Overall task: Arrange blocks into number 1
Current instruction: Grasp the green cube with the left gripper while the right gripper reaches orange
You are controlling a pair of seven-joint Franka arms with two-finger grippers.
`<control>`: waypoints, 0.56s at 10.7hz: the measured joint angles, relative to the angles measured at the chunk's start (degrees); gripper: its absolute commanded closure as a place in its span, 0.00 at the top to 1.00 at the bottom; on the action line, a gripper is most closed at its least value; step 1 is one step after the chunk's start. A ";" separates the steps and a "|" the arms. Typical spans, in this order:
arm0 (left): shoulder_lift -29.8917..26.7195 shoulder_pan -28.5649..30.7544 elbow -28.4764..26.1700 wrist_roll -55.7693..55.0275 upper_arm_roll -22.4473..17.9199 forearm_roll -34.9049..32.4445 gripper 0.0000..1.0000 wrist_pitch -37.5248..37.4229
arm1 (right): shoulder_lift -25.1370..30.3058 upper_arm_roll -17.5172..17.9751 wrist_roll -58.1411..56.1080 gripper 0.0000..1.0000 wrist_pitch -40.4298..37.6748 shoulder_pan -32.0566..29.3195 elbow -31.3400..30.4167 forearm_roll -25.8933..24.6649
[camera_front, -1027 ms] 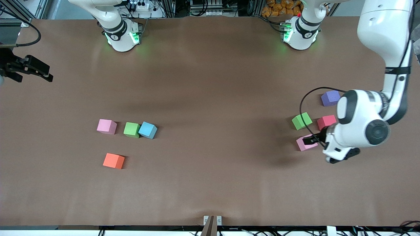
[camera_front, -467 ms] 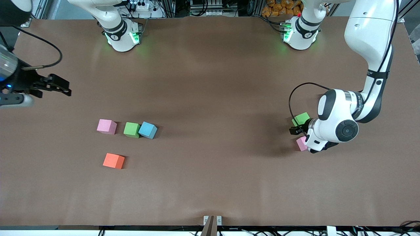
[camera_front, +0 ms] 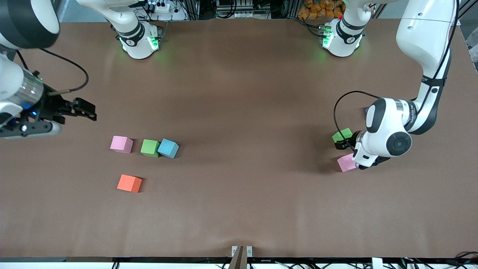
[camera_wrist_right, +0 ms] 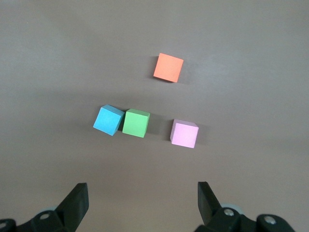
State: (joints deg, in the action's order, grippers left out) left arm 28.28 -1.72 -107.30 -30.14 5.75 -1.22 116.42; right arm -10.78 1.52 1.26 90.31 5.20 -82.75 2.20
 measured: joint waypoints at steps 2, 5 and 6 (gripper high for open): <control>-0.28 0.17 -2.47 0.00 0.00 0.00 1.00 3.42 | -2.07 0.04 -0.03 1.00 1.84 1.07 -0.18 1.04; -0.27 0.13 -4.39 0.00 0.03 0.00 1.00 5.50 | -4.64 0.10 -0.03 1.00 7.21 2.82 -1.46 1.19; -0.20 0.12 -4.84 0.00 0.03 0.00 1.00 5.68 | -5.11 0.10 -0.03 1.00 11.69 2.97 -4.04 1.24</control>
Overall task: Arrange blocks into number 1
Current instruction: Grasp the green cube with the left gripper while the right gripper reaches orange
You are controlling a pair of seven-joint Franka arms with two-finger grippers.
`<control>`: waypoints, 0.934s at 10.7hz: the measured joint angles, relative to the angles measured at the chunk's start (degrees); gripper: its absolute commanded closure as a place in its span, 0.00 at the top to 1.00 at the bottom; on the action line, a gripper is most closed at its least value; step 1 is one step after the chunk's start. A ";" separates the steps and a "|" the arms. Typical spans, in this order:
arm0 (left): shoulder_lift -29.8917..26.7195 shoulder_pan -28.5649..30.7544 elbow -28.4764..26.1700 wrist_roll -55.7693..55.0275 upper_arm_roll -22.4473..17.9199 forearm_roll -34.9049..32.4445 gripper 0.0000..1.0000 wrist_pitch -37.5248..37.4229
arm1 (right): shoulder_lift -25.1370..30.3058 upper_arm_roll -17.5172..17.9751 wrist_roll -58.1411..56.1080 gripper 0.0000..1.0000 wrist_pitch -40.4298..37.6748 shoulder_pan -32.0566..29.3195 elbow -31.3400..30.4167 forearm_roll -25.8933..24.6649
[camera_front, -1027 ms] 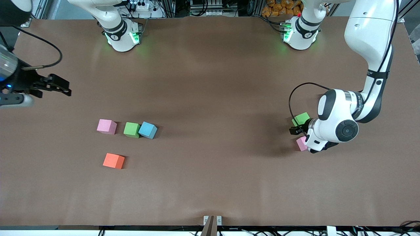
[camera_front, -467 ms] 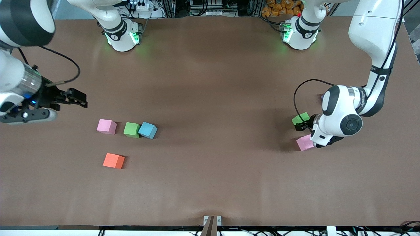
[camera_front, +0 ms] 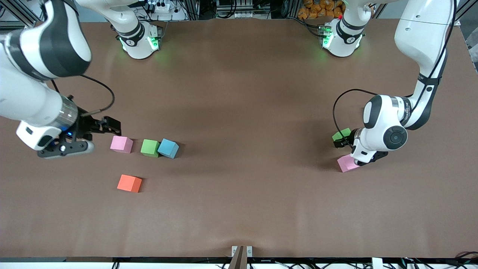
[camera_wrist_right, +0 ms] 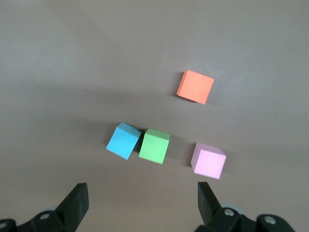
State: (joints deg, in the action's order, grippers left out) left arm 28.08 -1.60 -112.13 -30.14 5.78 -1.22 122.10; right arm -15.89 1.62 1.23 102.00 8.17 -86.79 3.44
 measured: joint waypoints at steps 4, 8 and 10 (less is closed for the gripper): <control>1.00 -0.17 -0.67 0.00 0.06 0.00 0.12 0.41 | -1.41 -0.05 9.37 1.00 11.15 0.19 -7.08 0.72; 1.01 -0.27 -0.38 0.00 0.07 0.00 0.00 0.94 | -4.00 -0.73 15.19 1.00 16.54 0.52 -9.23 0.75; 0.76 -0.36 0.29 0.00 0.10 -0.02 0.00 1.48 | -6.27 -0.77 20.07 1.00 17.52 0.89 -9.29 0.82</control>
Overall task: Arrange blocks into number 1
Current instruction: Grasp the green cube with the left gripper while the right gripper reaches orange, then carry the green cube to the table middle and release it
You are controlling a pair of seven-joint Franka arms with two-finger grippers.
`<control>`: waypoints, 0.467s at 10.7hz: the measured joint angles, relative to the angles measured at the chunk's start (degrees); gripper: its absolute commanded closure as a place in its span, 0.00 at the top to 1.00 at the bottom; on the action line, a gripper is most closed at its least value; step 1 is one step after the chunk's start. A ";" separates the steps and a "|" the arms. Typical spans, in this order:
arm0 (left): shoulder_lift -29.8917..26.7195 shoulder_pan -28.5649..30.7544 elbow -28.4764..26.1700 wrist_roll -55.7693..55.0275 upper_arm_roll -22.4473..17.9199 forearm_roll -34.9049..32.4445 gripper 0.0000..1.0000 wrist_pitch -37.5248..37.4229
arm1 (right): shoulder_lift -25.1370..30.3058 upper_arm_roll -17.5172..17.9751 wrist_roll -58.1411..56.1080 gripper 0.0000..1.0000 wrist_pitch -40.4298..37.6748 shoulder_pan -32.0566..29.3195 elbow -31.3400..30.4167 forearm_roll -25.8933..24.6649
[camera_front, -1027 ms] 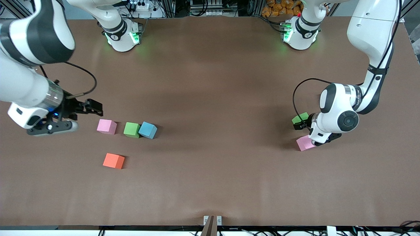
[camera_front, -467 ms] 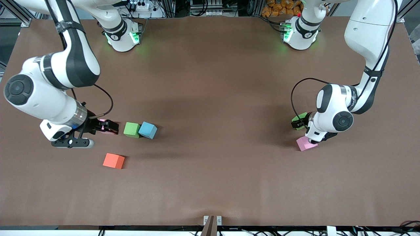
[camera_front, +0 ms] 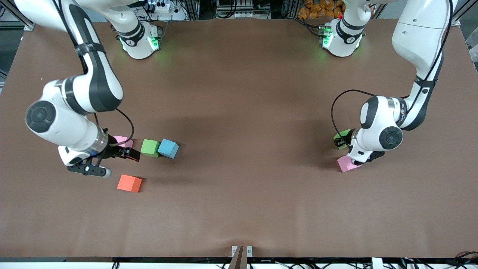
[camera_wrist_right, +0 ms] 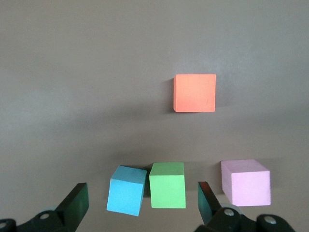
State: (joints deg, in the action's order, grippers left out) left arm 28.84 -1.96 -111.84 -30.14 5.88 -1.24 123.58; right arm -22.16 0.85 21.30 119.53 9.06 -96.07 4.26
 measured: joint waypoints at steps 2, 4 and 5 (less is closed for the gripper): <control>-1.33 -1.35 0.75 0.00 0.30 -0.09 0.00 -0.39 | -1.86 -0.33 6.56 1.00 0.77 2.01 -0.04 0.00; -3.57 -5.47 0.78 -0.52 0.57 -0.10 0.00 -2.62 | -3.11 -1.22 13.12 1.00 0.87 4.93 -0.07 0.00; -4.65 -8.03 0.77 -1.88 0.98 -0.10 0.00 -3.94 | -3.60 -1.55 15.96 1.00 0.89 6.31 -0.08 0.00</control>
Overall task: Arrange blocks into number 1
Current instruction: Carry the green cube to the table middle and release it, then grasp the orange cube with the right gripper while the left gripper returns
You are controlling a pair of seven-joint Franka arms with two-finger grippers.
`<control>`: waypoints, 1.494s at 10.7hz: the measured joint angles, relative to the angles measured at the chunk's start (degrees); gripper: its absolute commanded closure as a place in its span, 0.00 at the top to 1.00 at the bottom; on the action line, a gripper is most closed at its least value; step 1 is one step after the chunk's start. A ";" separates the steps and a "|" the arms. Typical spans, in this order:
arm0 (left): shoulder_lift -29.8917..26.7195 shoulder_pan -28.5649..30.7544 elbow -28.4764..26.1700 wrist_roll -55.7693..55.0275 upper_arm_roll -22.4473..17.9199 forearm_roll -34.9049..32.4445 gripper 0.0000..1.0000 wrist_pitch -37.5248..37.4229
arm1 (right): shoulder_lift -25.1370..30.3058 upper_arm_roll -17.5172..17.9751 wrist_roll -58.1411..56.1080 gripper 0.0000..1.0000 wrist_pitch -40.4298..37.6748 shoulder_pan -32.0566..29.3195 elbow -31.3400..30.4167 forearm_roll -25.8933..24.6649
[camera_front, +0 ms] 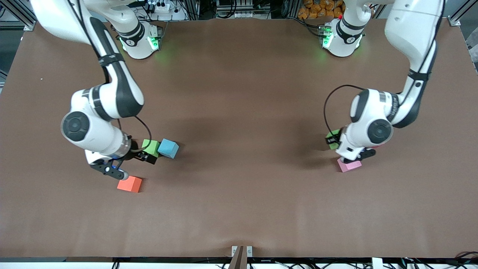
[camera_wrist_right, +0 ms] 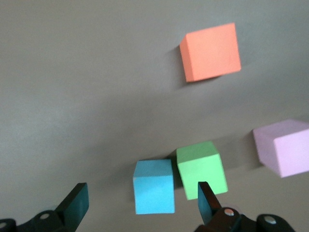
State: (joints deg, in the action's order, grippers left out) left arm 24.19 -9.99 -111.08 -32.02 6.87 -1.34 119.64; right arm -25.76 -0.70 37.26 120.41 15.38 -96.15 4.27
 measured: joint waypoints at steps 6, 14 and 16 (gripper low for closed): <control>-0.60 -11.05 -0.89 -15.81 12.83 -0.01 0.00 -1.43 | -1.66 -1.77 -10.98 1.00 3.92 -1.95 -0.17 -1.41; 5.83 -27.04 -3.16 -28.97 17.55 -0.01 0.00 9.64 | -10.80 -2.27 -25.12 1.00 9.71 -7.24 5.52 -1.51; 5.85 -27.36 -3.11 -28.97 18.05 -0.01 0.00 9.66 | -13.28 -2.53 -25.13 1.00 11.84 -7.79 6.58 -1.50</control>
State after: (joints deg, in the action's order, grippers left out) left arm 30.05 -37.35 -114.19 -60.99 24.92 -1.35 129.30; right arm -39.04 -3.23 12.12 132.26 7.59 -89.57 2.77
